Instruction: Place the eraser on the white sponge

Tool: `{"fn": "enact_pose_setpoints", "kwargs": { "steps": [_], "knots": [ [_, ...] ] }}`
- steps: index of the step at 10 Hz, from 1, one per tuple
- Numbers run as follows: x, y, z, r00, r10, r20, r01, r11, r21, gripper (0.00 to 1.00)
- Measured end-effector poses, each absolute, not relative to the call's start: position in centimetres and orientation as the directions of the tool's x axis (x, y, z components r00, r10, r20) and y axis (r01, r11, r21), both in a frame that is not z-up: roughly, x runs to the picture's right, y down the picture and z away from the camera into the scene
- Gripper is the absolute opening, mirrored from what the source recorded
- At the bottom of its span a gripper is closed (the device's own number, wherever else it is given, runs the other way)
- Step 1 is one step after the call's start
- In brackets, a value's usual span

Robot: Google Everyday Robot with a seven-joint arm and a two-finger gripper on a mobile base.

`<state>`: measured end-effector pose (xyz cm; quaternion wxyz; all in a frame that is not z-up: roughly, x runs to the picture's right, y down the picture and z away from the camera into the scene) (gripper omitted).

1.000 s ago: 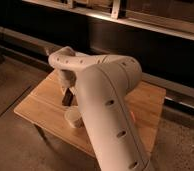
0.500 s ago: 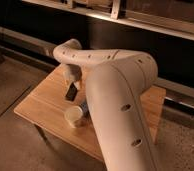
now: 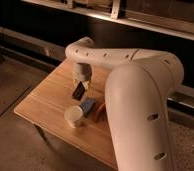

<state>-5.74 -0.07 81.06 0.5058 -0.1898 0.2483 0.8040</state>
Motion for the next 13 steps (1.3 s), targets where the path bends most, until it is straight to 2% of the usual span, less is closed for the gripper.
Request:
{"fn": "enact_pose_setpoints", "kwargs": {
  "steps": [13],
  "knots": [
    [-4.6,4.9,82.3,-0.468,0.656,-0.593,-0.877,-0.426,0.221,0.00]
  ]
}}
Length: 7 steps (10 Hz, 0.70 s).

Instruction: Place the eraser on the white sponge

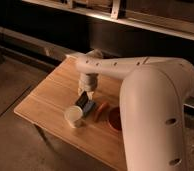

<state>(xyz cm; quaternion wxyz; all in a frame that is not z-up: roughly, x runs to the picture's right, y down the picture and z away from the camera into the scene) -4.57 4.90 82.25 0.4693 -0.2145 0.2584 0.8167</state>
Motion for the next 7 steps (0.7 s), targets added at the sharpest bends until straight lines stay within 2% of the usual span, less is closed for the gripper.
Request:
{"fn": "enact_pose_setpoints", "kwargs": {
  "steps": [7],
  "knots": [
    [-3.2,5.0,82.8,-0.478,0.641,-0.600,-0.874,-0.416,0.252,0.00]
  ]
}}
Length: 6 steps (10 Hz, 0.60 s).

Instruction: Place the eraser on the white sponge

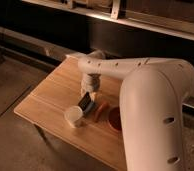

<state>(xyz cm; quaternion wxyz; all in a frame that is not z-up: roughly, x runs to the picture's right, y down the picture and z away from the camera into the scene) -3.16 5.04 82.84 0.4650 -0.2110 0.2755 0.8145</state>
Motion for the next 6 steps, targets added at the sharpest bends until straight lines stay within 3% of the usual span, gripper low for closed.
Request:
{"fn": "enact_pose_setpoints", "kwargs": {
  "steps": [6],
  "knots": [
    [-4.1,5.8,84.5,-0.452,0.630,-0.632,-0.887,-0.391,0.245,0.00]
  ]
}}
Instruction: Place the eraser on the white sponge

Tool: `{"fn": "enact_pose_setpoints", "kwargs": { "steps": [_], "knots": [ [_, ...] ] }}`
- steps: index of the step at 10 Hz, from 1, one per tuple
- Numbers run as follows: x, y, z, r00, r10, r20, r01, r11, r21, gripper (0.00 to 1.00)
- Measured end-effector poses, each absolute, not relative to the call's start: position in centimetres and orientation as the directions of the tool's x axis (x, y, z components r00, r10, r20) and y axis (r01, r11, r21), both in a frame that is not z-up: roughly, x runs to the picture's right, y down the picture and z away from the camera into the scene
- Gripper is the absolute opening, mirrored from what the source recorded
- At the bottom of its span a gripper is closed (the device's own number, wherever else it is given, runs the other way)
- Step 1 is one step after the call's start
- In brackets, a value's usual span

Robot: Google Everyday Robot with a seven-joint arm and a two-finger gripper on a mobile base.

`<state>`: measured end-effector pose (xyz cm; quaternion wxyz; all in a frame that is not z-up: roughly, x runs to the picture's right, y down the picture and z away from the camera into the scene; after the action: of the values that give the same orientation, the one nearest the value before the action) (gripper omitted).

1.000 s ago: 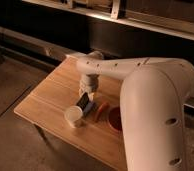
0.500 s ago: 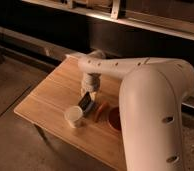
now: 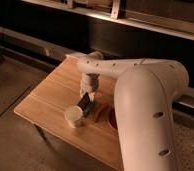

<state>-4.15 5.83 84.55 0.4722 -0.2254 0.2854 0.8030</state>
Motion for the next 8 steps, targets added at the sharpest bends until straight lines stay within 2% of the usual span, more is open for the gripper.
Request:
{"fn": "enact_pose_setpoints", "kwargs": {
  "steps": [1,2,3,5,8],
  "knots": [
    [-4.20,5.92,84.65,-0.451,0.628,-0.634,-0.888,-0.389,0.246,0.00],
    [-4.20,5.97,84.74,-0.451,0.626,-0.636,-0.888,-0.388,0.248,0.05],
    [-4.16,5.96,84.81,-0.452,0.625,-0.636,-0.887,-0.388,0.250,0.16],
    [-4.10,5.95,84.84,-0.454,0.624,-0.636,-0.886,-0.389,0.251,0.28],
    [-3.96,6.02,84.90,-0.468,0.619,-0.631,-0.879,-0.398,0.261,0.29]
  ]
}}
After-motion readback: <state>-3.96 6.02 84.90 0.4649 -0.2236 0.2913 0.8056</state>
